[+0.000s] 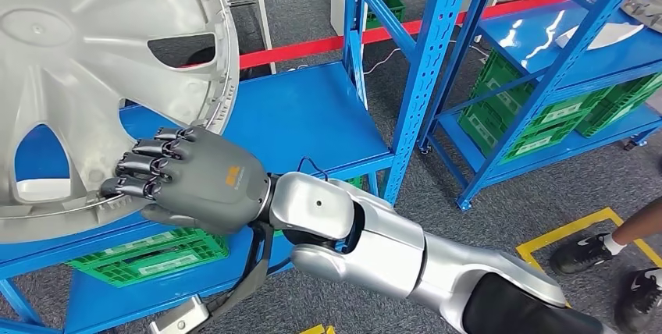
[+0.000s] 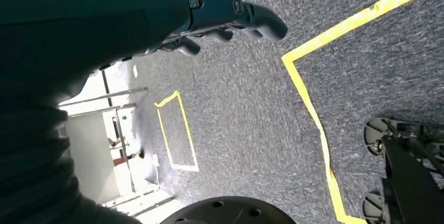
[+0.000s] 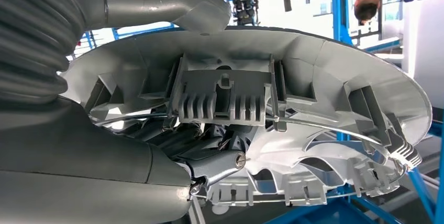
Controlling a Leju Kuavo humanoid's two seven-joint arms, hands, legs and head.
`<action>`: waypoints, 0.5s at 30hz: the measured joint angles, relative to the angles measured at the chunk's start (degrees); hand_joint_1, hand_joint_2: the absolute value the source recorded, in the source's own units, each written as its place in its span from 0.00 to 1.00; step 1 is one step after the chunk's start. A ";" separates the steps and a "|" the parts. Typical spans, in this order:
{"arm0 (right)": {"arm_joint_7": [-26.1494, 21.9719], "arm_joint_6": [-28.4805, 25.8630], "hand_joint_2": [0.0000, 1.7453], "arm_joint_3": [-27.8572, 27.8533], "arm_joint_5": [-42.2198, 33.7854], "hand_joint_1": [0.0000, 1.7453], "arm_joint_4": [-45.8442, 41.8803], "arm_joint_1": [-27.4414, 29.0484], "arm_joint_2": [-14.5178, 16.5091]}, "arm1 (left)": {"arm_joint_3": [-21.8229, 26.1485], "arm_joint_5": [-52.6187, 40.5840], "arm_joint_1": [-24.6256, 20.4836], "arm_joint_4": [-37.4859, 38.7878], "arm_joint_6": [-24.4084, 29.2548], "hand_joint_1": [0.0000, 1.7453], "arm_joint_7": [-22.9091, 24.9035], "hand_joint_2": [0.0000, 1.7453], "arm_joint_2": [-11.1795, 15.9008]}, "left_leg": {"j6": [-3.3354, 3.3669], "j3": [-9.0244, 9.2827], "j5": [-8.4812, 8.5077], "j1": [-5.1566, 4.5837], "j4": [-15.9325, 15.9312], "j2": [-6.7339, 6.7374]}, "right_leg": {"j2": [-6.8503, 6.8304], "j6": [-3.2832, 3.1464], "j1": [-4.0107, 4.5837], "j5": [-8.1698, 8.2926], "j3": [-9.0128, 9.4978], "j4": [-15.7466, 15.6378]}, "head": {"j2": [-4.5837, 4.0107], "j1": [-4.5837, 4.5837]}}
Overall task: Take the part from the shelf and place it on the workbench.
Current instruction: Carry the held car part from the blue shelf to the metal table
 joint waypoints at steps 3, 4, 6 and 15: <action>0.01 -0.05 1.00 0.00 -0.02 1.00 -0.20 0.14 -0.43 | 0.38 0.32 -0.04 -0.09 -0.69 0.00 0.00 1.00 0.02 | 0.00 0.00 0.00 0.00 0.00 0.00 | 0.00 0.00 0.00 0.00 0.00 0.00 | 0.00 -0.01; 0.02 -0.05 1.00 0.00 -0.03 1.00 -0.29 0.19 -0.57 | 0.47 0.36 -0.04 -0.11 -0.91 0.00 0.00 1.00 0.02 | 0.00 0.00 0.00 0.00 0.00 0.00 | 0.00 0.00 0.00 0.00 0.00 0.00 | 0.00 -0.01; 0.01 -0.06 1.00 0.00 -0.11 1.00 -0.42 0.27 -0.82 | 0.70 0.36 -0.05 -0.12 -1.68 0.00 0.00 1.00 0.02 | 0.00 0.00 0.00 0.00 0.00 0.00 | 0.00 0.00 0.00 0.00 0.00 0.00 | 0.00 0.00; 0.75 -0.34 1.00 0.04 -0.76 1.00 -0.75 0.94 -1.54 | 1.59 0.92 -0.05 -0.10 -5.22 0.00 0.00 1.00 -0.01 | 0.00 0.00 0.00 0.00 0.00 0.00 | -0.01 0.00 0.00 0.00 0.00 0.00 | 0.00 -0.01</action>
